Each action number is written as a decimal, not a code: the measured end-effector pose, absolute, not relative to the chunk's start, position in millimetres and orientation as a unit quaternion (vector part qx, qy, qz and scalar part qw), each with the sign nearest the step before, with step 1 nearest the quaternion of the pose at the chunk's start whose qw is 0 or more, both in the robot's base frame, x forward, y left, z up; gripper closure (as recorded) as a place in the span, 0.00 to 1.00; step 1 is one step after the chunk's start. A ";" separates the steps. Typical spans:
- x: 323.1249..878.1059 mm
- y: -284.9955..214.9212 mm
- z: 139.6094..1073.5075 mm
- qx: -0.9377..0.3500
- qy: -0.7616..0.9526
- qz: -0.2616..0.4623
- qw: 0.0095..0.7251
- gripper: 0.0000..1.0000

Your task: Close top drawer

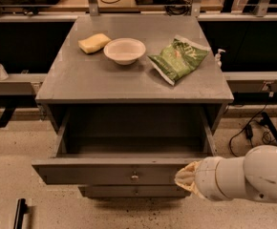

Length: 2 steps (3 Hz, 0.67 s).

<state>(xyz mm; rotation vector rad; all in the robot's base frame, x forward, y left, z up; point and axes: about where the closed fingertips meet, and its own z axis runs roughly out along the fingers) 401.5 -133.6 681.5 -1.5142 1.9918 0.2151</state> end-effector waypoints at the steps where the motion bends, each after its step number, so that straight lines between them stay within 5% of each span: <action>1: 401.0 -124.8 658.4 -0.559 0.758 0.083 0.327 1.00; 2: 406.1 -120.6 639.6 -0.535 0.758 0.093 0.361 1.00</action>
Offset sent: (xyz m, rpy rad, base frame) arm 0.0089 0.0089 -0.0725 0.2167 -0.1021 -0.1251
